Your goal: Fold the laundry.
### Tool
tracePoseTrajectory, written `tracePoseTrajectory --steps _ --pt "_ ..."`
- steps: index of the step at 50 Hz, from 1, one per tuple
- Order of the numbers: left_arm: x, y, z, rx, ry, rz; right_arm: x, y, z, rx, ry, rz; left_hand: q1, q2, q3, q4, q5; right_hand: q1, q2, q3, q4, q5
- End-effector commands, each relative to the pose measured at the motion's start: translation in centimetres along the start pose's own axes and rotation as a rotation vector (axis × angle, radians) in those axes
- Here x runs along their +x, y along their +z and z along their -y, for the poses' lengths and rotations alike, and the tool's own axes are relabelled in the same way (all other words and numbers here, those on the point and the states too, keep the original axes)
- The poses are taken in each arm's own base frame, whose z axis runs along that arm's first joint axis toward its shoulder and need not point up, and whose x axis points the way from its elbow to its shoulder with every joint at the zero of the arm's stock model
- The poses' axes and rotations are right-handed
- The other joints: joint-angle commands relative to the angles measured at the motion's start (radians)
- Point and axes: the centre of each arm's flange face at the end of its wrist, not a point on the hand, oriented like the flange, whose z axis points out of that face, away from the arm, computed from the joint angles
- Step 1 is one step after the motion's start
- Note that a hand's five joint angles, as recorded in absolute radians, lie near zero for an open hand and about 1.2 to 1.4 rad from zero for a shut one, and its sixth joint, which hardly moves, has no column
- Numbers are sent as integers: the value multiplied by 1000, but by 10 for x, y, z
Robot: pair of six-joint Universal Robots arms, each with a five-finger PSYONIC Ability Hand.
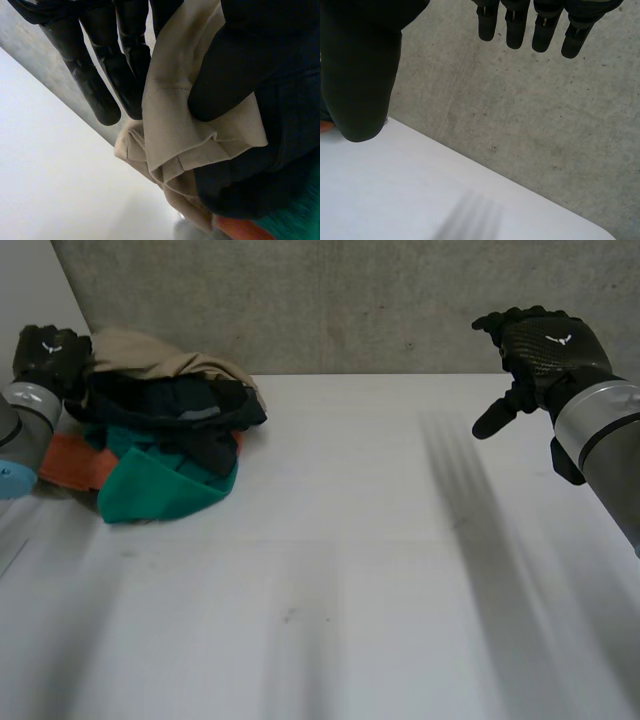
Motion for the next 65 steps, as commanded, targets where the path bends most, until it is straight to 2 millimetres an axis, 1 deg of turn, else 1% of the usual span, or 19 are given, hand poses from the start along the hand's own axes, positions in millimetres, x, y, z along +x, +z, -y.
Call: tracePoseTrajectory --steps 1,3,4,6,11,13,16,20,21,23,31,33,35,36,39,46,52,57,65 --pt "-6 -3 81 232 22 100 0 0 0 -1 -28 0 298 212 224 204 261 -49 -32 -29 -30 -48" --pt "-11 -10 116 318 21 121 1 0 -1 -3 -39 -3 298 212 224 204 261 -49 -32 -29 -30 -48" --pt "-12 -20 149 397 6 129 1 0 -1 -3 -46 -5 298 212 224 204 261 -49 -32 -29 -30 -48" --pt "-9 -29 176 461 -27 122 2 1 0 -2 -48 -8 298 212 224 204 261 -49 -32 -29 -30 -48" --pt "25 -67 245 612 -217 -1 4 0 3 9 -48 -17 298 212 224 204 261 -49 -32 -29 -30 -48" --pt "38 -94 280 676 -330 -71 6 0 5 13 -50 -21 298 212 224 204 261 -49 -32 -29 -30 -48" --pt "53 -113 297 698 -417 -141 6 0 7 19 -49 -23 298 212 224 204 261 -49 -32 -29 -30 -48" --pt "112 -153 309 669 -563 -342 9 -3 19 58 -39 -38 298 212 224 204 261 -49 -32 -29 -30 -48" --pt "135 -169 308 647 -598 -417 12 -2 20 65 -40 -45 298 212 224 204 261 -49 -32 -29 -30 -48" --pt "153 -182 305 619 -620 -471 20 1 20 73 -42 -68 298 212 224 204 261 -49 -32 -29 -30 -48" --pt "253 -225 237 324 -616 -713 48 11 23 101 -53 -138 298 212 224 204 261 -49 -32 -29 -30 -48" --pt "270 -243 224 252 -589 -774 50 13 24 103 -54 -144 -229 -316 -304 -324 -266 -49 -32 -29 -30 -48" --pt "271 -244 218 216 -574 -780 54 16 22 94 -57 -153 -832 -918 -906 -926 -869 -49 -32 -29 -30 -48" --pt "270 -244 214 184 -573 -780 55 17 20 88 -59 -154 -916 -1002 -990 -1010 -953 -49 -32 -29 -30 -48" --pt "262 -241 210 148 -569 -767 55 22 11 53 -86 -144 -914 -1000 -988 -1008 -951 -49 -32 -29 -30 -48" --pt "208 -236 214 82 -546 -687 43 16 8 -17 -242 -51 -908 -995 -982 -1002 -945 -49 -32 -29 -30 -48" --pt "179 -267 209 17 -533 -680 29 -2 -4 -137 -368 74 -867 -953 -941 -961 -904 -49 -32 -29 -30 -48" --pt "176 -298 177 -79 -466 -693 6 -33 -37 -315 -397 239 -676 -763 -750 -771 -713 -49 -32 -29 -30 -48" --pt "195 -325 111 -169 -168 -717 -24 -54 -88 -315 -407 348 -559 -645 -633 -653 -596 -49 -32 -29 -30 -48"
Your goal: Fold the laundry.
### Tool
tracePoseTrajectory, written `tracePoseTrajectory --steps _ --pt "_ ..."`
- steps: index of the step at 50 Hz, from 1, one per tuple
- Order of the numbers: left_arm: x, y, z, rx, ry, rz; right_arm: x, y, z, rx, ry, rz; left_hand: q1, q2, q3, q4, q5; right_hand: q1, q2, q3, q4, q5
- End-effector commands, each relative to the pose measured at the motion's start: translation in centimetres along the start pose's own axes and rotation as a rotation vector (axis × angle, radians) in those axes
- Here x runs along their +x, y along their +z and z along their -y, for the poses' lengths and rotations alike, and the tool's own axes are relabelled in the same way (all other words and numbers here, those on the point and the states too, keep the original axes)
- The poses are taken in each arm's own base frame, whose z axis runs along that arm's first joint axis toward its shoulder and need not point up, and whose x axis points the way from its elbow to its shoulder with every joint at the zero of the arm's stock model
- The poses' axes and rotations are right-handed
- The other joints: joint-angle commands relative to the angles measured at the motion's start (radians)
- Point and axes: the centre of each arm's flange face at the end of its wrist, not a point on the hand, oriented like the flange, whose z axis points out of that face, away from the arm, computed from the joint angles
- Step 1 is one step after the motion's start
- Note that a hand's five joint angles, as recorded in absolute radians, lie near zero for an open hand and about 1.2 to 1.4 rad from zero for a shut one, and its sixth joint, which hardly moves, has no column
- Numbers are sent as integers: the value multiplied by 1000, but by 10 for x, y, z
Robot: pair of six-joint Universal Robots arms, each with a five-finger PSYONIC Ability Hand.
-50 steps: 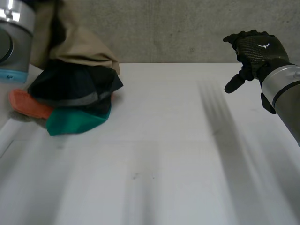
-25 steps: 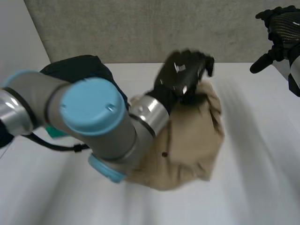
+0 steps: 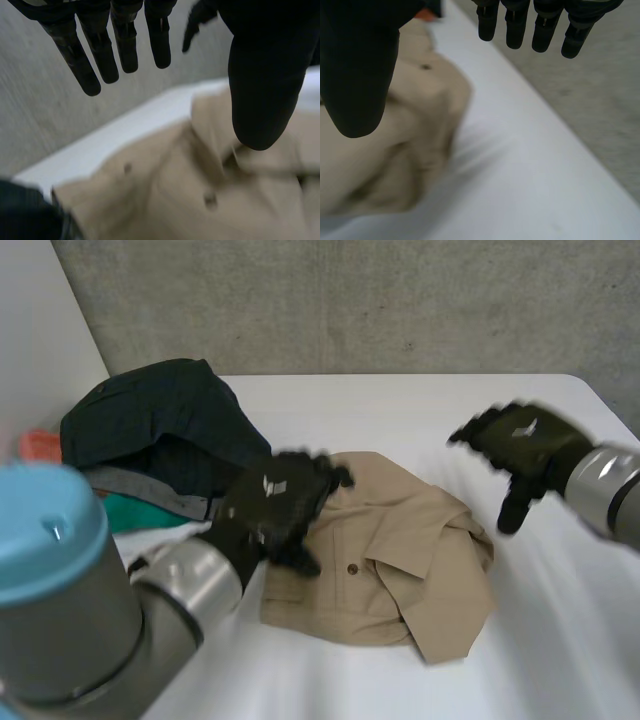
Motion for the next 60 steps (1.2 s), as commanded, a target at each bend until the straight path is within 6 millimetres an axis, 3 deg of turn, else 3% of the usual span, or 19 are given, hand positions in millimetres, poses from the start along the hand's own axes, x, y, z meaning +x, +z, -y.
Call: tracePoseTrajectory --steps 1,7,17,21,23,28,32,36,40,41,42,45,47,48,49,51,53,54,60 --pt "3 -3 -57 -129 197 14 -40 5 -34 20 -23 59 156 155 156 154 150 -49 -32 -29 -30 -48" --pt "0 10 -94 -203 251 48 -43 10 -47 67 -24 -8 276 276 277 274 271 -49 -32 -29 -30 -48" --pt "-8 20 -101 -199 250 68 -46 10 -57 43 28 -13 305 305 306 303 300 -49 -32 -29 -30 -48" --pt "-13 26 -103 -193 249 85 -44 10 -59 35 31 -24 616 616 617 614 611 -49 -32 -29 -30 -48" --pt "-16 29 -101 -179 251 94 -43 10 -59 31 32 -31 941 941 942 939 935 -49 -32 -29 -30 -48" --pt "-23 38 -89 -129 258 123 -40 11 -60 24 32 -60 986 986 987 984 981 -49 -32 -29 -30 -48" --pt "-33 50 -75 -76 260 159 -36 11 -58 29 29 -85 986 986 987 984 981 -49 -32 -29 -30 -48" --pt "-62 64 -49 1 264 246 -33 10 -54 37 27 -97 986 986 987 984 981 -49 -32 -29 -30 -48" --pt "-81 73 18 237 312 330 -27 7 -44 70 23 -124 986 986 987 984 981 -49 -32 -29 -30 -48" --pt "-82 74 50 354 335 351 -25 6 -42 77 27 -131 986 986 987 984 981 -49 -32 -29 -30 -48" --pt "-81 74 66 414 343 357 -24 6 -40 83 35 -136 986 986 987 984 981 -49 -32 -29 -30 -48" --pt "-68 75 117 596 350 343 -12 6 -36 87 91 -194 986 986 987 984 981 -49 -32 -29 -30 -48" --pt "-56 77 132 656 353 313 -2 6 -35 84 131 -243 986 986 987 984 981 -49 -32 -29 -30 -48" --pt "-40 86 134 679 352 261 7 5 -36 78 161 -282 986 986 987 984 981 -49 -32 -29 -30 -48" --pt "-30 91 131 679 350 226 11 5 -36 77 173 -297 986 986 987 984 981 -49 -32 -29 -30 -48" --pt "18 104 112 666 345 78 22 4 -37 76 193 -337 986 986 987 984 981 -49 -32 -29 -30 -48" --pt "42 109 98 646 346 -1 28 3 -37 78 197 -354 986 986 987 984 981 -49 -32 -29 -30 -48" --pt "62 113 79 615 347 -74 33 3 -39 74 200 -370 986 986 987 984 981 -49 -32 -29 -30 -48" --pt "99 122 10 471 307 -253 53 3 -48 52 219 -425 986 986 987 984 981 -49 -32 -29 -30 -48"
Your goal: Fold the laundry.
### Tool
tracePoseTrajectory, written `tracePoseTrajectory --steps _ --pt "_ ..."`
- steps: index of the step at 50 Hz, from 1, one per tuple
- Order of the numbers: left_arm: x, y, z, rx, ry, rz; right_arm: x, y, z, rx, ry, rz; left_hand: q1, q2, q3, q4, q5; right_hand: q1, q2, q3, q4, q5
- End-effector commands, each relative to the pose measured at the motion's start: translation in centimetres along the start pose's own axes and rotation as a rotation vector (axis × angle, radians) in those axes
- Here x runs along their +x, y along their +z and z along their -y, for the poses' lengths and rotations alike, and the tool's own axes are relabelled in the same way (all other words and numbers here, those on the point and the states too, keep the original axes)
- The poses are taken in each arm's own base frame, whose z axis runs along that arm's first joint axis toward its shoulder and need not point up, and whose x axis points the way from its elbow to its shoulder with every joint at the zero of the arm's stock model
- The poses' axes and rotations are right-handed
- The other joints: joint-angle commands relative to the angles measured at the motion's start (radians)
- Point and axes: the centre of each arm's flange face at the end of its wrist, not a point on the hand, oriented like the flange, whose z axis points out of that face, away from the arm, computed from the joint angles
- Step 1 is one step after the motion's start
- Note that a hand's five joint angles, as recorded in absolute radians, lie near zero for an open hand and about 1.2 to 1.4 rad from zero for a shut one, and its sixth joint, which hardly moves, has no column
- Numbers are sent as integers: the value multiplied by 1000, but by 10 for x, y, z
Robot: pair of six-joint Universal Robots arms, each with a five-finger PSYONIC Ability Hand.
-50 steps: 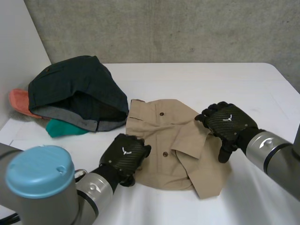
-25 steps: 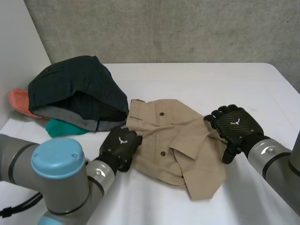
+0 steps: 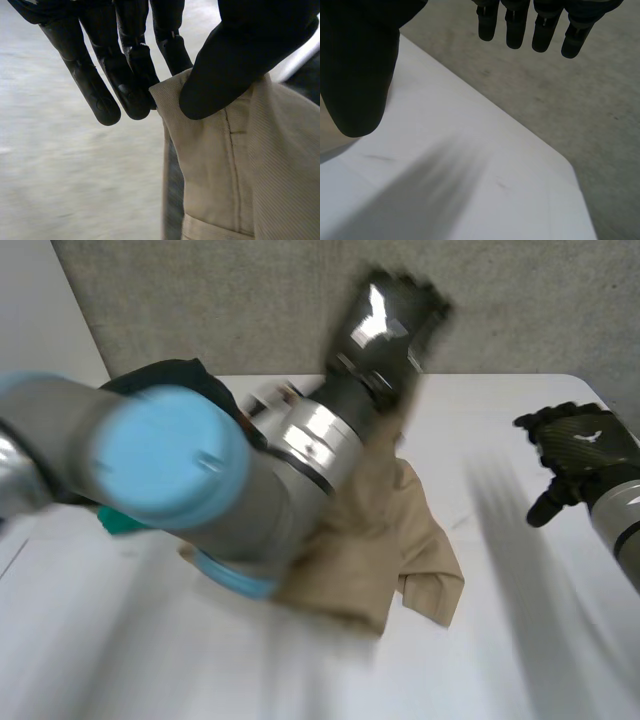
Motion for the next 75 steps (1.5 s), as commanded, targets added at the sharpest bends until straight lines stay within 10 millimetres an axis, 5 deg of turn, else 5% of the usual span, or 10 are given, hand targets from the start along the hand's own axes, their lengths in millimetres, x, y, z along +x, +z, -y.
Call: tracePoseTrajectory --steps 1,3,7,11,21,33,55,61,69,75 --pt "94 -38 -52 -129 -138 -272 25 8 -7 -22 15 -69 298 207 208 198 224 -49 -32 -29 -30 -48" --pt "110 -46 -53 -140 -179 -317 26 8 -7 -21 14 -65 240 149 150 140 166 -49 -32 -29 -30 -48" --pt "110 -48 -52 -148 -193 -317 24 9 -6 -9 12 -28 -534 -625 -624 -634 -609 -49 -32 -29 -30 -48" --pt "86 -42 -34 -131 -176 -266 16 8 -3 17 4 49 -858 -950 -948 -959 -933 -49 -32 -29 -30 -48" --pt "6 -85 -1 -356 -133 1 -10 -26 3 -5 -193 310 -823 -914 -913 -923 -898 -49 -32 -29 -30 -48" --pt "-18 -192 -47 -876 -264 188 -32 -37 -39 -68 -407 427 -680 -771 -770 -780 -754 96 113 116 116 98" --pt "-27 -215 -99 -1025 -472 177 -43 -13 -95 -91 -396 482 -407 -498 -496 -507 -481 251 269 271 271 253" --pt "-25 -207 -103 -1005 -462 163 -41 -6 -96 -59 -404 454 296 205 206 196 222 895 913 916 915 897" --pt "-62 -163 -61 -782 -383 257 -24 7 -66 16 -397 361 298 207 208 198 224 1172 1190 1192 1192 1174" --pt "-112 -120 29 -439 -231 329 27 -24 61 309 -255 152 298 207 208 198 224 1172 1190 1192 1192 1174"
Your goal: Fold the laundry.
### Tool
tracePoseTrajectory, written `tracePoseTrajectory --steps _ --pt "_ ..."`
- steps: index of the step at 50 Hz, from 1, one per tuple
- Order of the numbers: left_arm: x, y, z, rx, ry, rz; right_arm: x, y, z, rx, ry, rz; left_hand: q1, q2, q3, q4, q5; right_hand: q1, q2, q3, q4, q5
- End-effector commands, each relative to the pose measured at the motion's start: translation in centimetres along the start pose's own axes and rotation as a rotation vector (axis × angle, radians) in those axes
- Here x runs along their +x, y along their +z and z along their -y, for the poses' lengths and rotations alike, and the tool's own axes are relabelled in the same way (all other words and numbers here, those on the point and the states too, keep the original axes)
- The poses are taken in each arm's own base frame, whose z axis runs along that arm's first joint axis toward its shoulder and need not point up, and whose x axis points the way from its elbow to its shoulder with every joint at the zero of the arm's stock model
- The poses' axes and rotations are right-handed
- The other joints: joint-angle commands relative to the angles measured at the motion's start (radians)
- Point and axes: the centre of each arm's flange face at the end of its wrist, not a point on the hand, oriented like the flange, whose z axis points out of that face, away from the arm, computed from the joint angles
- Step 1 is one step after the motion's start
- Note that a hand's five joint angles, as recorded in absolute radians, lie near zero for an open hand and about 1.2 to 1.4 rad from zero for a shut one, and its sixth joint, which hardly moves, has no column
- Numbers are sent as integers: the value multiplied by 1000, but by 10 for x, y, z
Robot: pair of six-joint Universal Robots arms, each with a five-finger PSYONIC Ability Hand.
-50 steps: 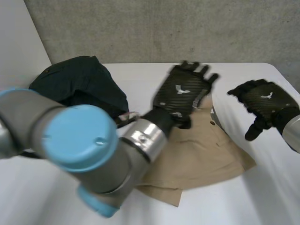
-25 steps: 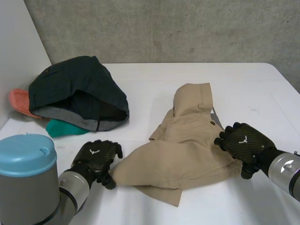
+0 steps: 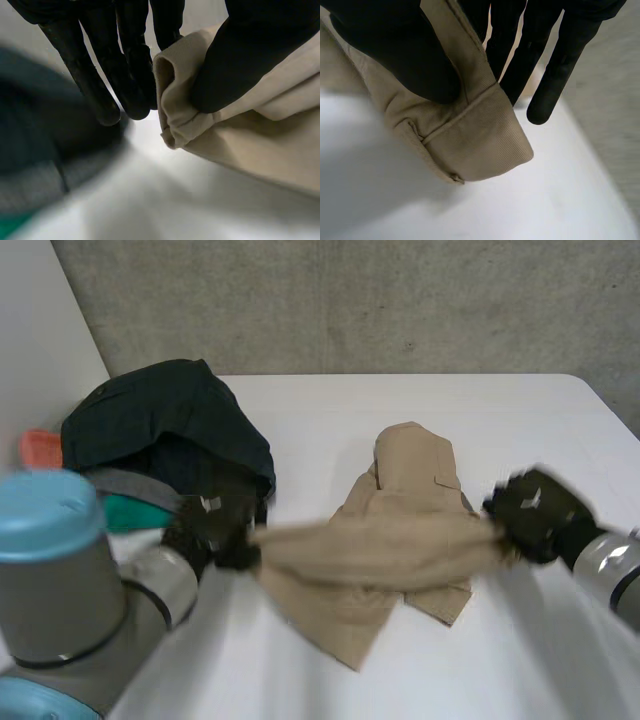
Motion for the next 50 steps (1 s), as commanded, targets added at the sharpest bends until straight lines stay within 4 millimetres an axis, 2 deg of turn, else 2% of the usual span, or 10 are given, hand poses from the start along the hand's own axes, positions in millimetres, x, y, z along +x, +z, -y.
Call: tracePoseTrajectory --steps 1,4,10,19,24,29,33,38,43,50 --pt "-9 -39 123 416 81 63 82 -53 105 265 90 -250 266 204 209 202 228 290 222 217 203 212" --pt "-11 -53 158 525 89 74 108 -67 126 271 115 -289 266 204 209 202 228 290 222 217 203 212" --pt "-10 -57 175 525 91 68 123 -82 144 192 154 -265 266 204 209 202 228 290 222 217 203 212" --pt "-6 23 138 355 140 54 105 -26 116 67 205 -144 266 204 209 202 228 290 222 217 203 212" --pt "-11 73 142 405 247 88 103 12 102 3 176 -194 266 204 209 202 228 290 222 217 203 212" --pt "-15 100 204 776 371 191 149 41 126 193 117 -508 266 204 209 202 228 290 222 217 203 212" --pt "-26 89 256 1116 385 294 184 37 171 497 101 -757 266 204 209 202 228 290 222 217 203 212" --pt "-34 68 286 1295 379 342 194 17 214 755 70 -887 266 204 209 202 228 290 222 217 203 212" --pt "-29 77 263 1173 345 276 189 14 213 730 79 -860 266 204 209 202 228 290 222 217 203 212" --pt "-22 89 198 934 343 209 151 47 161 510 132 -705 266 204 209 202 228 290 222 217 203 212"
